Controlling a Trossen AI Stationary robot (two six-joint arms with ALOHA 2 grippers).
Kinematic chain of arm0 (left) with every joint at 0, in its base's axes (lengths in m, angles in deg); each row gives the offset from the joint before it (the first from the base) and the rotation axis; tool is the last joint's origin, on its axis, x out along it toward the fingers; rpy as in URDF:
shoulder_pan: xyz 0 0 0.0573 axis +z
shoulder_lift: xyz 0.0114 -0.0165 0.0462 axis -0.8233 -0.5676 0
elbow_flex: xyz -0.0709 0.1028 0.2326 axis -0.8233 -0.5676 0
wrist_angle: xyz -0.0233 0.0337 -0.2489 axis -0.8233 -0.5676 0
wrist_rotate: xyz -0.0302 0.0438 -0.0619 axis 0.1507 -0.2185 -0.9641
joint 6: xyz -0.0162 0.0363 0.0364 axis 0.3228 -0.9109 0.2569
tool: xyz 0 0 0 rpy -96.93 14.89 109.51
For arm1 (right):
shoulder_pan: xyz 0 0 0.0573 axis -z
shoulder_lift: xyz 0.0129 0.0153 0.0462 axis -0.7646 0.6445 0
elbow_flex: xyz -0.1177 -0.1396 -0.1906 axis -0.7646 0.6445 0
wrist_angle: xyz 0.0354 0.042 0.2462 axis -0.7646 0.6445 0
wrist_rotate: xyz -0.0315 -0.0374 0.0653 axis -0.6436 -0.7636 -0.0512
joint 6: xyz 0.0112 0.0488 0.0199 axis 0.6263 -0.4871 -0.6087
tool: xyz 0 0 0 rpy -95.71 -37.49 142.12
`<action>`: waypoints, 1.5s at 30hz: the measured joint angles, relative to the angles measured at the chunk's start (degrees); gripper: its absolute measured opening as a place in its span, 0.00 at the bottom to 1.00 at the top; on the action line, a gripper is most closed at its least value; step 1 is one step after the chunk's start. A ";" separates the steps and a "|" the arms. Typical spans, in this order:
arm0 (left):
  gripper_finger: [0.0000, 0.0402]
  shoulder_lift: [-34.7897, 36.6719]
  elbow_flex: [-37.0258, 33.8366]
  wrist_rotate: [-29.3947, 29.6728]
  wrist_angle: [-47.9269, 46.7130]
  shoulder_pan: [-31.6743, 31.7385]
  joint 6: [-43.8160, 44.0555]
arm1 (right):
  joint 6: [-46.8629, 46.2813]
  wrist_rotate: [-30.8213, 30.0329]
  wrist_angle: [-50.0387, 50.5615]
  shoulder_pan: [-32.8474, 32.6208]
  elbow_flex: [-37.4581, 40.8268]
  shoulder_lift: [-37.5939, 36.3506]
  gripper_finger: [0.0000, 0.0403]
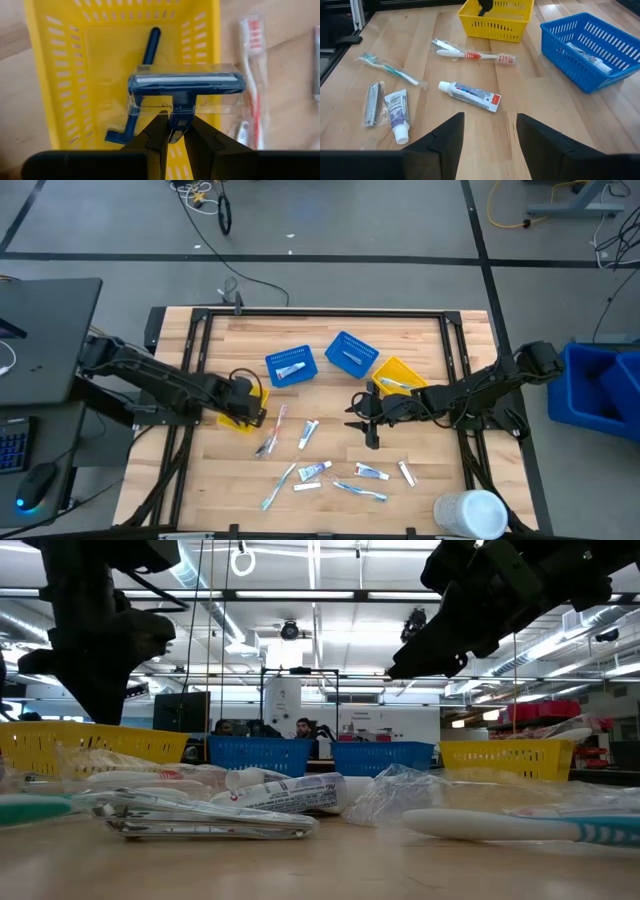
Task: Pick & Place Travel size toiletries
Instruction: Put the blue razor into the left yellow bin, then put the white toothpaste into the left blue bin
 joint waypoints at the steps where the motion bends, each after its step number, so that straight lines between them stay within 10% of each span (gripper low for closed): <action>1: 0.14 0.22 0.01 -1.12 -0.12 0.39 -0.45 | 0.02 0.00 0.02 0.00 -0.01 0.00 0.47; 31: 0.29 -3.00 -1.40 -3.49 -2.28 6.58 -7.19 | 0.04 0.00 0.44 0.00 -0.01 0.00 0.47; 45: 0.32 -2.96 5.41 4.55 -0.96 3.76 -13.34 | 0.27 -0.02 1.78 0.00 -0.01 0.00 0.57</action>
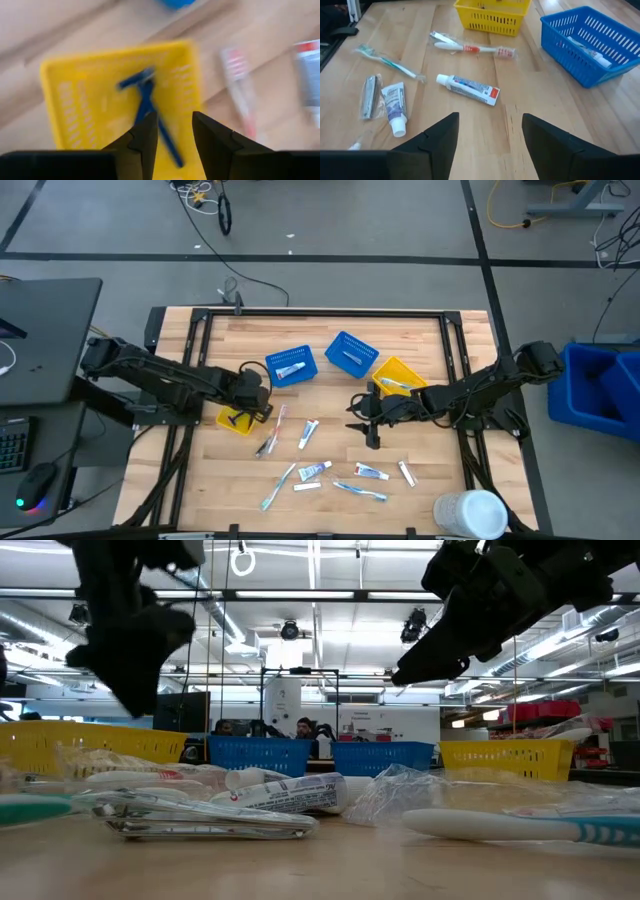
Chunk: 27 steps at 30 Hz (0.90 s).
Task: Pick & Place Travel size toiletries
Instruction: Put the white toothpaste into the left blue bin
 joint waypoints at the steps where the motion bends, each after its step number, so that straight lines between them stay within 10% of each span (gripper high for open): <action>1: 0.31 0.01 1.23 1.42 0.07 -0.73 -0.34 | -0.07 0.01 0.33 -0.01 0.00 0.02 0.58; 9: 0.31 -0.46 5.39 9.31 13.45 -7.72 -5.55 | -0.62 0.00 0.86 -0.02 -0.01 0.02 0.63; 19: 0.31 -12.38 5.41 5.87 31.77 -13.27 -4.96 | -4.50 0.05 1.03 -0.02 0.00 0.02 0.61; 27: 0.31 -22.58 11.03 5.73 29.87 -16.12 -5.07 | -5.23 3.18 1.49 -0.02 0.00 0.02 0.58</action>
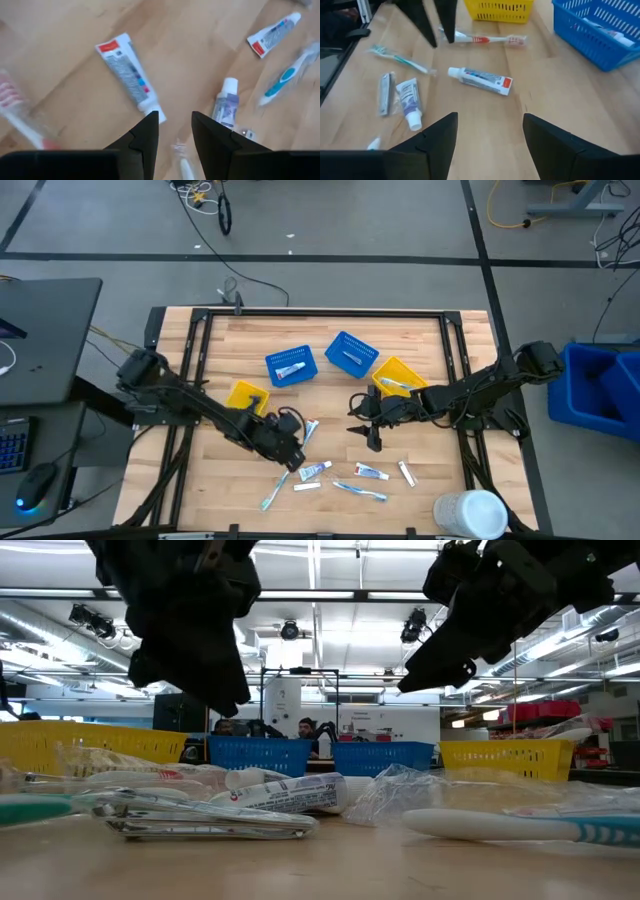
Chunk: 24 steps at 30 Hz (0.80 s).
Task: Pick & Place Travel size toiletries
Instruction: Put the white toothpaste into the left blue bin
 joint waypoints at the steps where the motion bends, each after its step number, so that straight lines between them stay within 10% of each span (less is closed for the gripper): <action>1: 0.30 -1.24 1.51 0.01 -0.93 -0.22 -0.92 | -0.40 0.05 0.11 0.00 -0.01 0.00 0.58; 24: 0.41 -10.79 12.34 1.21 -11.11 0.81 -2.45 | -0.77 -0.12 1.95 0.00 0.01 0.00 0.61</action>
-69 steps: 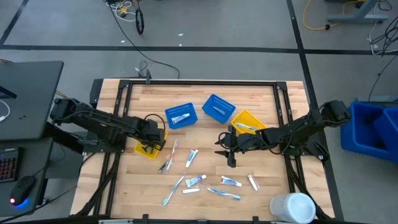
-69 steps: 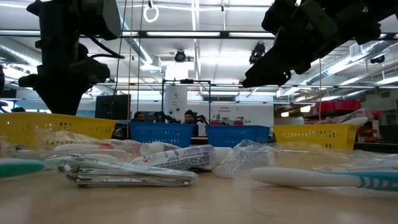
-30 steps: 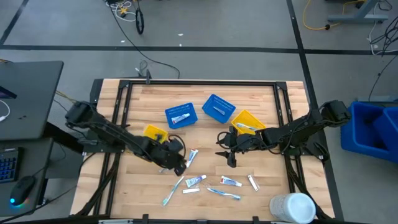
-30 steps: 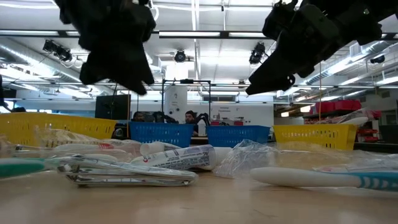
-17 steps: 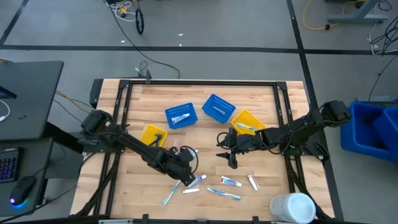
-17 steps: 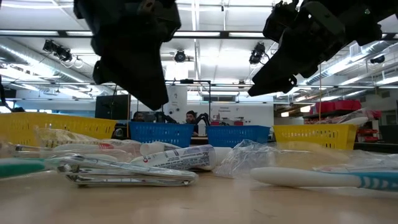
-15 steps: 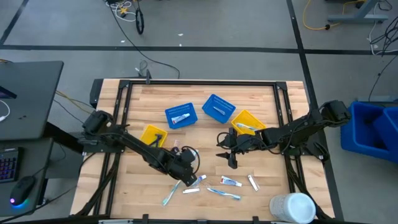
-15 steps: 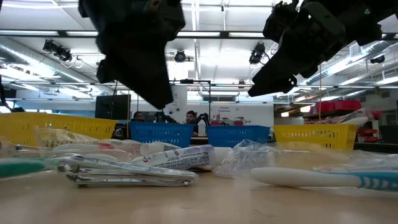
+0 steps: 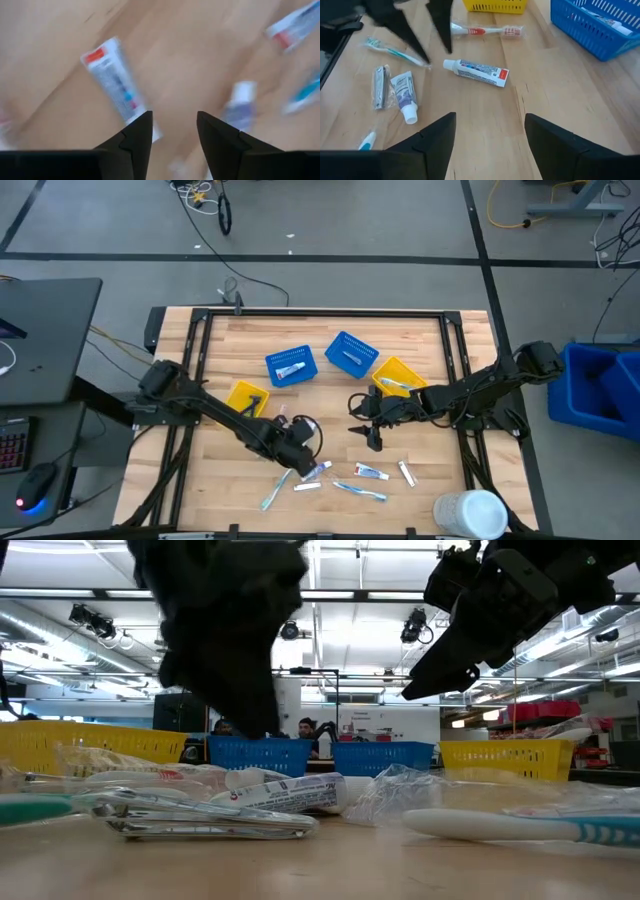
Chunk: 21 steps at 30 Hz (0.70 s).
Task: Pick & Place Travel size toiletries
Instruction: Put the white toothpaste into the left blue bin
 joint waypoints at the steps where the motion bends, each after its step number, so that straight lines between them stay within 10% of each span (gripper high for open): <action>1: 0.42 -0.55 -0.08 0.28 -1.14 0.09 0.02 | 0.00 0.00 0.00 0.00 0.00 0.00 0.60; 21: 0.50 -2.45 -1.09 -5.73 -1.89 4.55 1.55 | -0.02 -0.02 1.25 0.00 0.04 0.00 0.62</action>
